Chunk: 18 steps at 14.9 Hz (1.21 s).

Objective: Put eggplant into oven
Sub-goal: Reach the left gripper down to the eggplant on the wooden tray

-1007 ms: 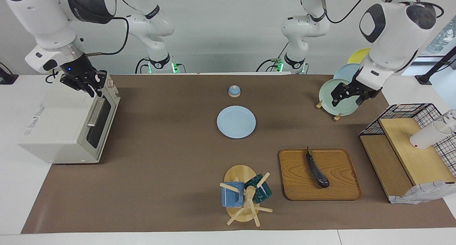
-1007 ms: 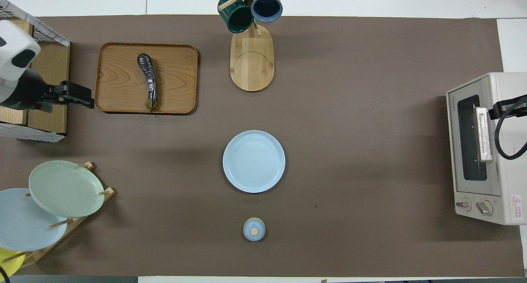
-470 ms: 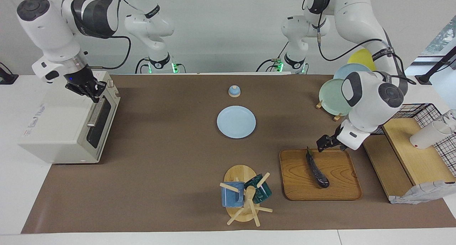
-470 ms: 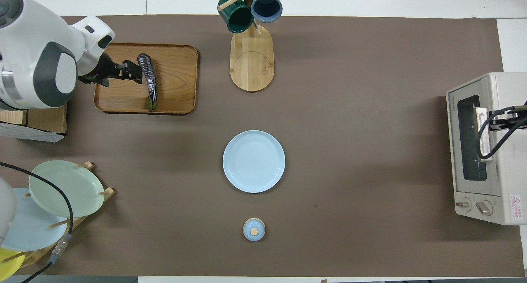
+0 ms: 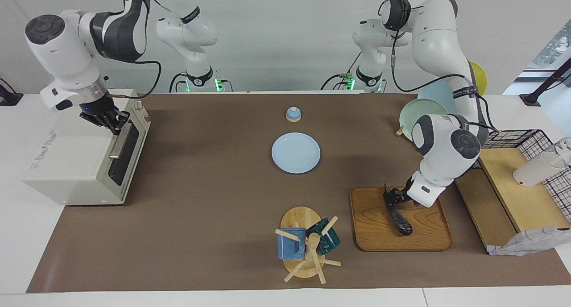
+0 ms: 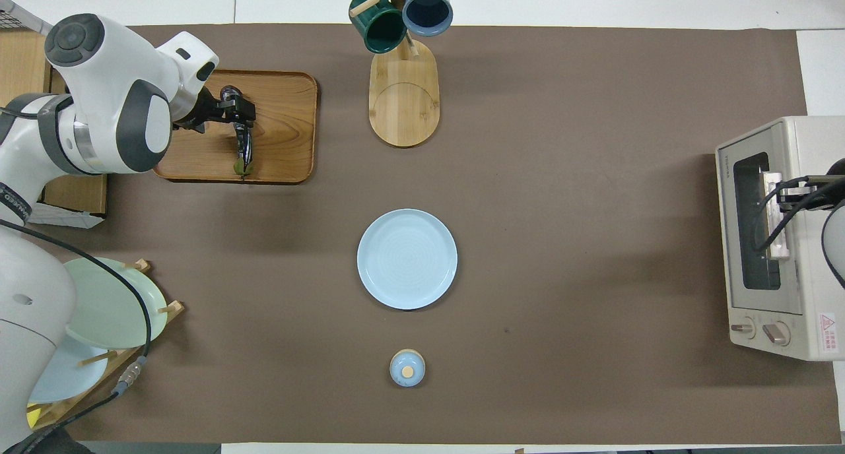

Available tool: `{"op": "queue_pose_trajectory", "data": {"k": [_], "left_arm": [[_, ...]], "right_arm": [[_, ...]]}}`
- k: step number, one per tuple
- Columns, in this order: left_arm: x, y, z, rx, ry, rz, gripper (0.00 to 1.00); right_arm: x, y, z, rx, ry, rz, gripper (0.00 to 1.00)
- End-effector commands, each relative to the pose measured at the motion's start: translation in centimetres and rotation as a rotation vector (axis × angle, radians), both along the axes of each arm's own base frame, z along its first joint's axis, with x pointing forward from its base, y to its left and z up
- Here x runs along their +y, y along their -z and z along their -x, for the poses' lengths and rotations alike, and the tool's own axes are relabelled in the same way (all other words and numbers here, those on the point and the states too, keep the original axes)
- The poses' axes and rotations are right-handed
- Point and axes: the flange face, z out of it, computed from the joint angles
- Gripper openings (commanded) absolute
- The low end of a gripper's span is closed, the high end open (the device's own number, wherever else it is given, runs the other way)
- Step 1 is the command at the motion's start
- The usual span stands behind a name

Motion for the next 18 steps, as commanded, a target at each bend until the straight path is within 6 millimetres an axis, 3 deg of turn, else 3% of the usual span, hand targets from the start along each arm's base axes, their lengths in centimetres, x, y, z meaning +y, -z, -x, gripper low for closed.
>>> {"op": "queue_pose_trajectory", "data": {"k": [1, 5, 9, 12, 15, 17, 18], "left_arm": [[-0.3, 0.8, 0.0, -0.028, -0.023, 0.007, 1.0], [-0.8, 2.1, 0.8, -0.033, -0.019, 0.006, 1.0], [-0.8, 2.1, 0.9, -0.033, -0.02, 0.006, 0.98], [-0.9, 2.9, 1.4, -0.026, -0.016, 0.002, 0.97], [-1.3, 3.3, 1.9, -0.033, -0.012, 0.003, 0.96], [-1.3, 3.2, 1.8, -0.035, -0.012, 0.003, 0.86], [-1.4, 2.9, 1.7, -0.036, -0.009, 0.004, 0.68]], "right_arm": [[-0.3, 1.4, 0.5, 0.0, -0.007, 0.01, 0.0], [-0.2, 3.2, 0.7, 0.0, -0.015, 0.008, 0.0], [0.7, 4.2, 0.8, 0.004, -0.019, -0.003, 0.0], [1.1, 6.4, 1.1, -0.006, -0.022, -0.017, 0.0], [3.3, 7.4, 0.5, -0.016, -0.022, -0.045, 0.0], [4.8, 8.5, -0.1, -0.018, -0.015, -0.046, 0.0], [5.1, 9.4, -0.3, -0.013, -0.018, -0.047, 0.0]]}}
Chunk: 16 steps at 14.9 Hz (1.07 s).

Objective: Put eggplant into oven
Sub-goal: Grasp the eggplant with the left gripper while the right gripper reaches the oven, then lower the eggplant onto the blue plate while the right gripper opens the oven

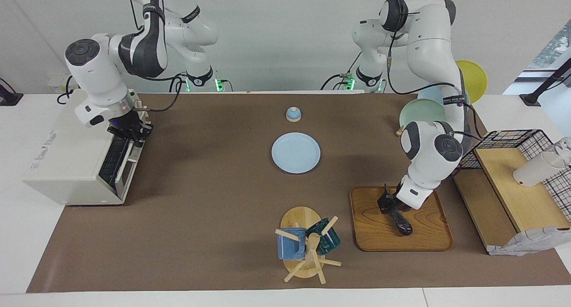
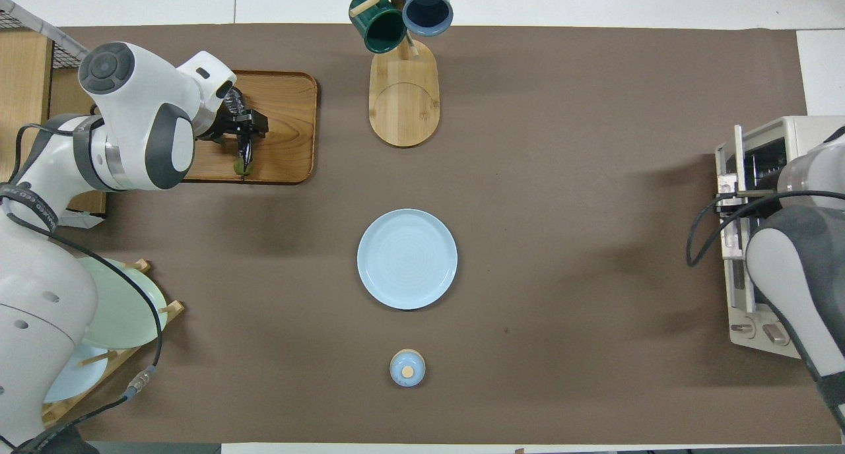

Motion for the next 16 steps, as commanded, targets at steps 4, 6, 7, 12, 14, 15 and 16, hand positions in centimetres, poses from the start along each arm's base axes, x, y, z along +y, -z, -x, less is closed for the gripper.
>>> {"op": "queue_pose_trajectory", "data": {"k": [4, 6, 7, 12, 14, 15, 16], "left_arm": [[-0.2, -1.1, 0.4, 0.003, -0.008, 0.001, 0.19], [-0.3, -1.9, 0.2, 0.032, -0.005, 0.001, 0.0], [-0.2, -2.6, -0.1, 0.039, -0.009, 0.006, 0.0], [-2.7, -9.5, 0.8, 0.037, -0.138, 0.085, 0.0], [-5.0, -12.8, 3.0, 0.08, -0.126, 0.08, 0.0], [-6.2, -14.1, 4.1, 0.091, -0.14, 0.078, 0.0], [-7.4, -15.5, 5.2, 0.09, -0.192, 0.085, 0.0]], "right_arm": [[1.7, 6.8, -1.0, -0.04, 0.03, -0.052, 0.0], [2.0, 8.3, -1.0, -0.042, 0.028, -0.051, 0.0], [2.0, 9.1, -1.1, -0.035, 0.032, -0.051, 0.0], [2.0, 12.4, -1.5, -0.005, 0.07, -0.075, 0.0], [2.4, 13.0, -1.7, -0.012, 0.1, -0.097, 0.0], [2.7, 13.0, -1.8, -0.013, 0.106, -0.099, 0.0], [4.0, 12.9, -1.9, -0.012, 0.101, -0.1, 0.0]]}}
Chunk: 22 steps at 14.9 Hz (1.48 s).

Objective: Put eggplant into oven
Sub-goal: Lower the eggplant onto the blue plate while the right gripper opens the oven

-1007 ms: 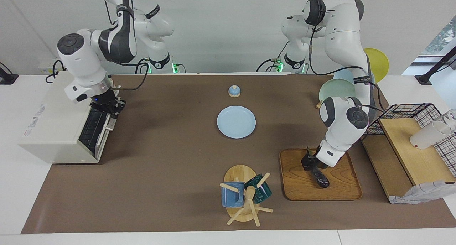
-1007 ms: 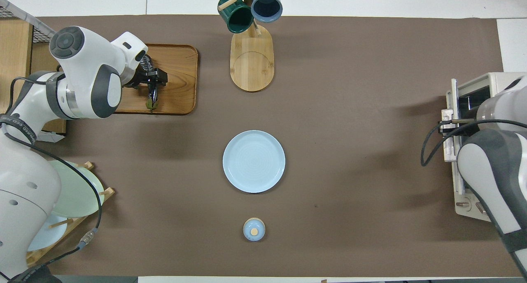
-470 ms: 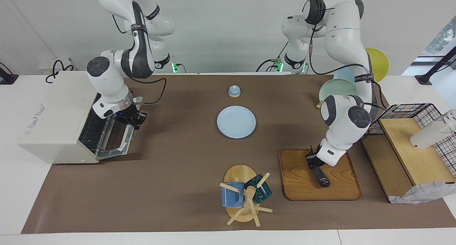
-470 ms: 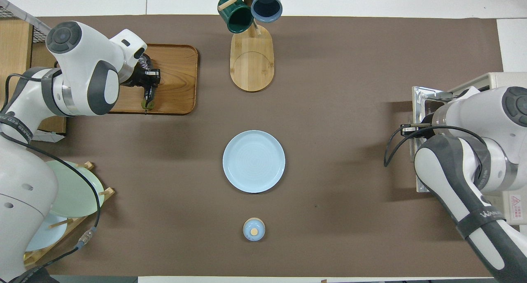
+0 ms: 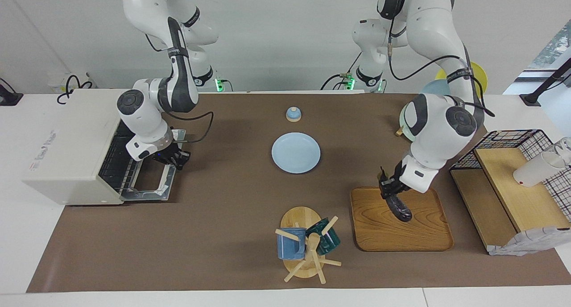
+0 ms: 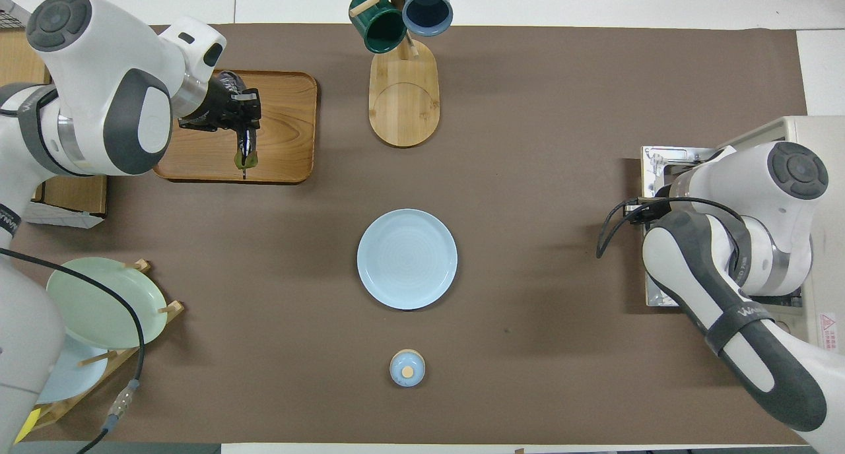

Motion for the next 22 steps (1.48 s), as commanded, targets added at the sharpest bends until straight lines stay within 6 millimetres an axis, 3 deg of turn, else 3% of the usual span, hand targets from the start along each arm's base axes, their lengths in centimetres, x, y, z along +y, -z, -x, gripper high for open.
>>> {"op": "queue_pose_trajectory", "data": {"k": [1, 3, 5, 7, 10, 11, 13, 16, 19, 21, 22], "left_arm": [[-4.0, -4.0, 4.1, 0.023, -0.086, 0.01, 0.0], [-8.9, -4.7, 6.8, 0.033, -0.048, 0.008, 0.0], [-12.7, -3.3, 10.2, 0.046, -0.023, 0.002, 0.0], [-16.0, -1.1, 13.5, 0.005, 0.006, 0.017, 0.0], [-19.5, 3.2, 16.2, -0.009, 0.045, 0.018, 0.0], [-19.8, 5.1, 16.7, -0.005, 0.052, 0.011, 0.0], [-20.3, 7.0, 17.7, -0.014, 0.062, 0.011, 0.0], [-21.9, 9.7, 19.6, 0.01, 0.058, -0.005, 0.0], [-22.0, 9.8, 19.6, 0.012, 0.059, -0.006, 0.0], [-22.1, 9.9, 19.9, 0.019, 0.067, -0.013, 0.0], [-22.0, 9.9, 19.9, 0.016, 0.077, -0.017, 0.51]], "right_arm": [[0.1, -0.5, -0.7, -0.035, 0.045, 0.009, 0.0], [2.6, -0.7, -0.8, -0.031, 0.074, -0.003, 0.0], [5.8, -1.4, -1.0, -0.034, 0.078, -0.008, 0.0], [6.7, -2.1, -0.9, -0.036, 0.057, -0.011, 0.0], [8.5, -3.1, -0.9, -0.054, 0.022, -0.016, 0.0], [9.7, -3.6, -1.2, -0.067, 0.001, -0.019, 0.0], [11.0, -4.8, -2.0, -0.066, -0.018, -0.023, 0.27], [11.7, -6.0, -2.6, -0.041, -0.047, -0.012, 0.42], [14.2, -6.8, -2.4, -0.033, -0.093, -0.009, 0.42], [14.7, -7.2, -2.5, -0.042, -0.098, -0.011, 0.59], [15.0, -7.1, -2.5, -0.041, -0.103, -0.011, 0.6]]}}
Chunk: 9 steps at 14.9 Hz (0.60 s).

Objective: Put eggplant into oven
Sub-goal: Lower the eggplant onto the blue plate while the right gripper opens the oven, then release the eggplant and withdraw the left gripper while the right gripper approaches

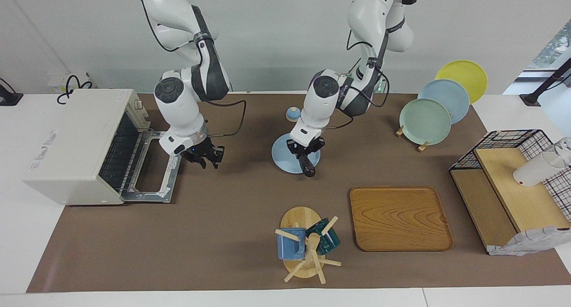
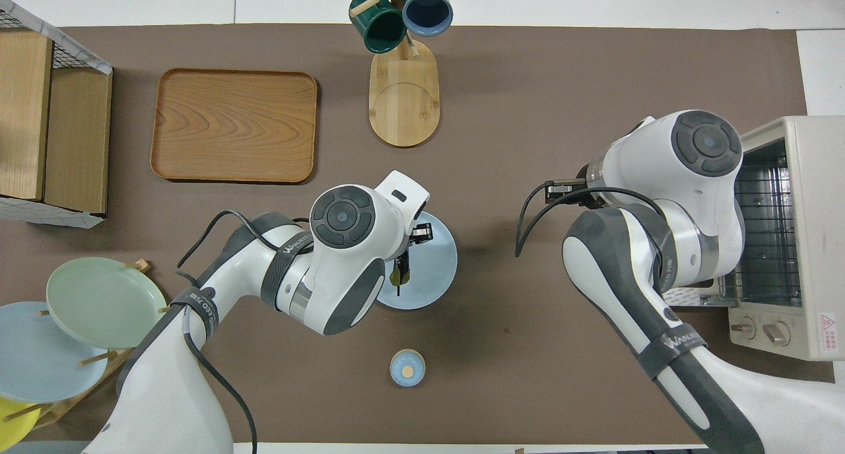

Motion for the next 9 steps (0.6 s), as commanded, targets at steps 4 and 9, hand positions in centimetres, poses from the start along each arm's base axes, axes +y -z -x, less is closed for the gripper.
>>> {"op": "queue_pose_trajectory", "data": {"k": [4, 9], "left_arm": [[1.2, -2.2, 0.0, 0.013, 0.023, -0.013, 1.0], [12.2, -10.2, -6.6, 0.024, 0.035, -0.012, 1.0]], "right_arm": [[0.6, -0.2, -0.5, 0.011, -0.015, 0.003, 0.6], [7.0, -3.4, -0.9, 0.002, -0.028, -0.009, 0.61]]}}
